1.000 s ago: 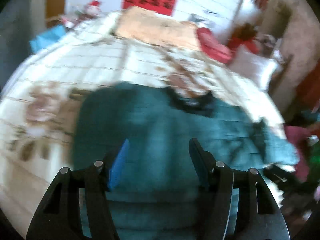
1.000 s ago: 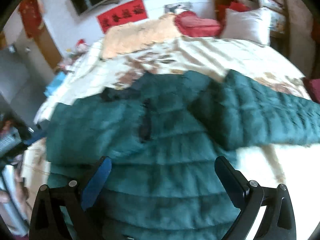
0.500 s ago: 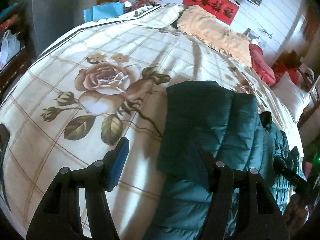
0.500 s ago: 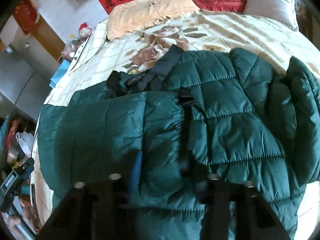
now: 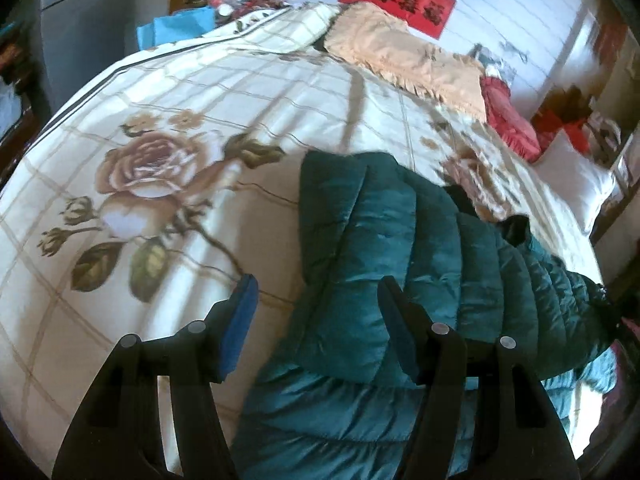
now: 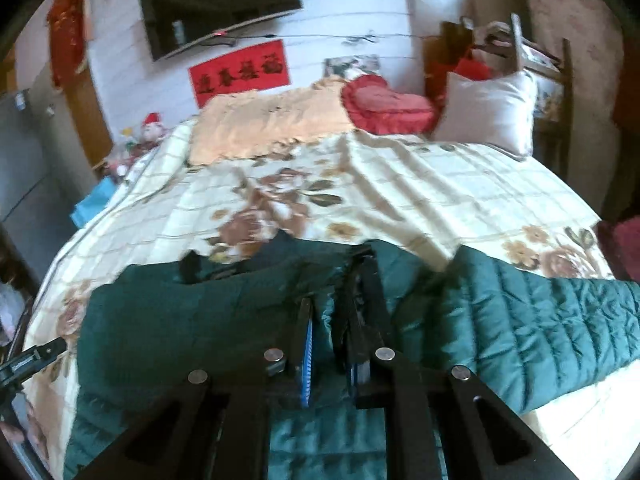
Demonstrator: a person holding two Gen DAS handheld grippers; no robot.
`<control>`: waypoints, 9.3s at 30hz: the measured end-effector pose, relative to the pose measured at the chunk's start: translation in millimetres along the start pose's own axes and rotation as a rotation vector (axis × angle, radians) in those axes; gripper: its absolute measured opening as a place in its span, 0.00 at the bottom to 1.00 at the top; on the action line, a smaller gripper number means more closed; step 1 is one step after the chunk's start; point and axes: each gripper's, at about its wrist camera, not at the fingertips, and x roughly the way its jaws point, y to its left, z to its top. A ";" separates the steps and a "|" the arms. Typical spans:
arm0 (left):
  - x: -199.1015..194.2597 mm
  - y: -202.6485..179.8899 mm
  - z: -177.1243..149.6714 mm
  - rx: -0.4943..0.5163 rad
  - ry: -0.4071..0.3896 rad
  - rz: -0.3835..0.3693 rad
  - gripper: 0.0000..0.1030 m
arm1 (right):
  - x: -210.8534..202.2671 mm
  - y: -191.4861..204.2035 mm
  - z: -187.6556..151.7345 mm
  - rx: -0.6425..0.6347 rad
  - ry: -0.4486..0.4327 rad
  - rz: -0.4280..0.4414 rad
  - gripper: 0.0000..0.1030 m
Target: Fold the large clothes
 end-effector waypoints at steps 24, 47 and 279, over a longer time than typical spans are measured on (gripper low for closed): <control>14.5 -47.3 -1.3 0.125 -0.052 0.059 0.60 | 24.2 75.8 -22.8 -0.153 0.123 0.196 0.44; 51.0 -53.5 -10.1 0.168 -0.025 0.124 0.62 | 38.2 56.3 -39.1 -0.174 0.158 0.098 0.44; -36.5 -102.3 -50.0 -0.005 0.000 -0.309 0.78 | -57.9 37.3 -11.1 -0.056 0.135 0.550 0.67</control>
